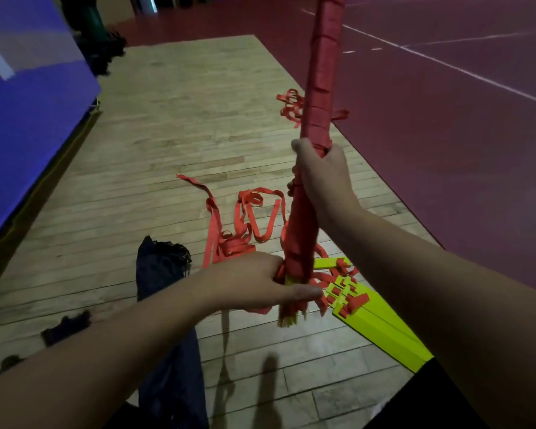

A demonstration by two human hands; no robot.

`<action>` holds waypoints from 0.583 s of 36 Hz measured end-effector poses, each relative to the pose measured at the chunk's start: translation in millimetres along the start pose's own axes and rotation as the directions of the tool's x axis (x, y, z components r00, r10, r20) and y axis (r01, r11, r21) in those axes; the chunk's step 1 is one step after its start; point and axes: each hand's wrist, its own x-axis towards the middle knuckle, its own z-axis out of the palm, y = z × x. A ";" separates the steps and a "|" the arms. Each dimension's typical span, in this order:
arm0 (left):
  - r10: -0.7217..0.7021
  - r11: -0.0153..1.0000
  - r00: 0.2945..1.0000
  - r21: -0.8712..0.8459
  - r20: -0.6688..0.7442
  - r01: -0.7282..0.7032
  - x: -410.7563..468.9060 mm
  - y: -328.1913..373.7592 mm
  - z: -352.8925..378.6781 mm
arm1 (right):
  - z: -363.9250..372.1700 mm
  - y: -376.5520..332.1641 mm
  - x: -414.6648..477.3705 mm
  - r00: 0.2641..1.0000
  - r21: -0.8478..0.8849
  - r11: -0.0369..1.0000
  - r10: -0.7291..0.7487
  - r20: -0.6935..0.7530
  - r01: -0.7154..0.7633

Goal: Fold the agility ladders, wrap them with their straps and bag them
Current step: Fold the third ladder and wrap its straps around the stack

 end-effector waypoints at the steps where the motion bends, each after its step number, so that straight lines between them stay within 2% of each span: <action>1: -0.002 0.999 0.995 0.054 -0.104 0.007 1.8 0.4 4.6 | 0.7 -0.6 1.8 0.999 0.036 0.998 0.052 -0.015 -0.052; 3: 0.010 0.995 0.965 0.096 -0.264 0.015 5.1 -1.1 10.2 | 0.4 -1.5 5.4 0.989 0.093 0.985 0.146 -0.005 -0.145; 5: -0.011 0.999 0.962 0.031 -0.274 0.021 7.6 -4.4 6.9 | -1.5 -3.7 5.5 0.980 0.150 0.969 0.196 0.016 -0.197; 8: -0.038 0.973 0.994 -0.231 -0.099 0.014 6.2 -15.4 -13.8 | -8.2 -10.1 6.6 0.976 0.329 0.920 0.186 0.116 -0.214; 11: 0.126 0.847 0.990 -0.526 0.066 -0.073 -6.0 -27.0 -35.0 | -14.6 -15.1 7.0 0.950 0.486 0.835 0.128 0.287 -0.259; 13: 0.231 0.766 0.961 -0.637 0.149 -0.086 -11.1 -31.2 -37.3 | -13.3 -17.3 0.0 0.892 0.516 0.779 0.120 0.435 -0.356; 16: 0.317 0.733 0.928 -0.671 0.198 -0.107 -9.0 -33.9 -29.3 | -6.1 -15.0 -11.0 0.798 0.529 0.689 0.120 0.591 -0.496; 19: 0.329 0.751 0.895 -0.658 0.300 -0.056 -8.6 -31.7 -25.4 | -2.3 -13.4 -14.4 0.772 0.438 0.732 0.186 0.607 -0.522; 21: 0.282 0.808 0.874 -0.589 0.395 0.005 -9.5 -28.4 -28.3 | -1.3 -13.4 -13.4 0.769 0.367 0.774 0.229 0.597 -0.516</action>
